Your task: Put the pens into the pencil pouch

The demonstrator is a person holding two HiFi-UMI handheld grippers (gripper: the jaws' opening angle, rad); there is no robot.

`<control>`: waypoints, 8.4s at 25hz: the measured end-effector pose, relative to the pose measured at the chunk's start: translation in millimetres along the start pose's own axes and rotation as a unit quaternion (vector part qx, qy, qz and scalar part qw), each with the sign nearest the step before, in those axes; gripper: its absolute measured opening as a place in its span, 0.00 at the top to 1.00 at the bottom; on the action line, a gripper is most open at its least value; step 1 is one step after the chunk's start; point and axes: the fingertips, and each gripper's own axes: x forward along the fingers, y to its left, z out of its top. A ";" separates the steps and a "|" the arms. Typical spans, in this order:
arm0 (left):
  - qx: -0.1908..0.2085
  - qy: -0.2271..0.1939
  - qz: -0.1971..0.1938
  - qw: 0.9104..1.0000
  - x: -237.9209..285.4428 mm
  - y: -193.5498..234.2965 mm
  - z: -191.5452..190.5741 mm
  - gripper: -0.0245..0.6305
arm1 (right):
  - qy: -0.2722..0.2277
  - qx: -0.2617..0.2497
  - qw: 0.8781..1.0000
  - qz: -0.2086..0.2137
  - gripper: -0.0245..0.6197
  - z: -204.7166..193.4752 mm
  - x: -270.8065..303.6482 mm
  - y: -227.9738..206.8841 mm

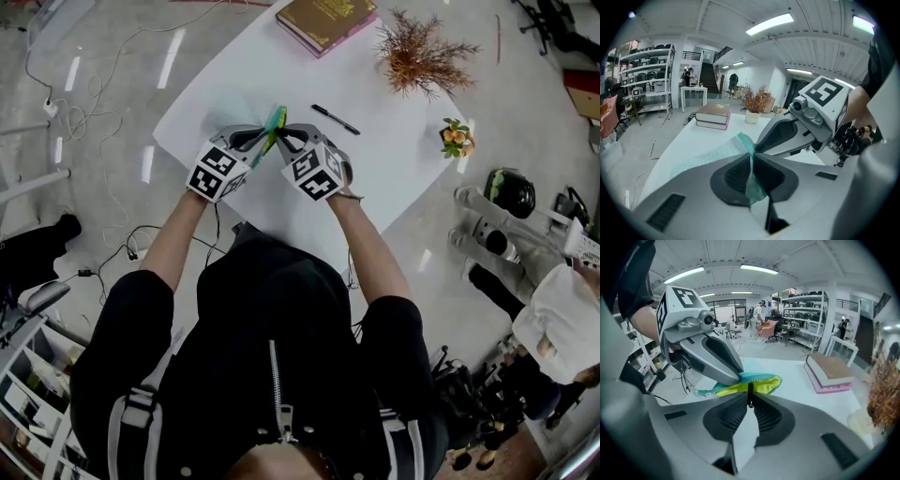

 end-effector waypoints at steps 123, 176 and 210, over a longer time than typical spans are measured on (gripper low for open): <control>-0.034 0.028 0.015 0.999 1.4 37.2 -11.9 0.90 | 0.063 -0.013 0.998 0.017 0.85 -70.4 -28.5 -10.2; -0.115 -0.019 -0.101 0.988 -2.5 -3.3 6.4 0.90 | -0.029 -0.002 0.999 0.020 0.80 2.0 13.6 13.7; -0.045 0.002 0.075 0.996 -27.7 -0.8 -9.0 0.90 | -0.091 0.151 0.980 -0.088 0.95 -54.9 -86.5 -8.0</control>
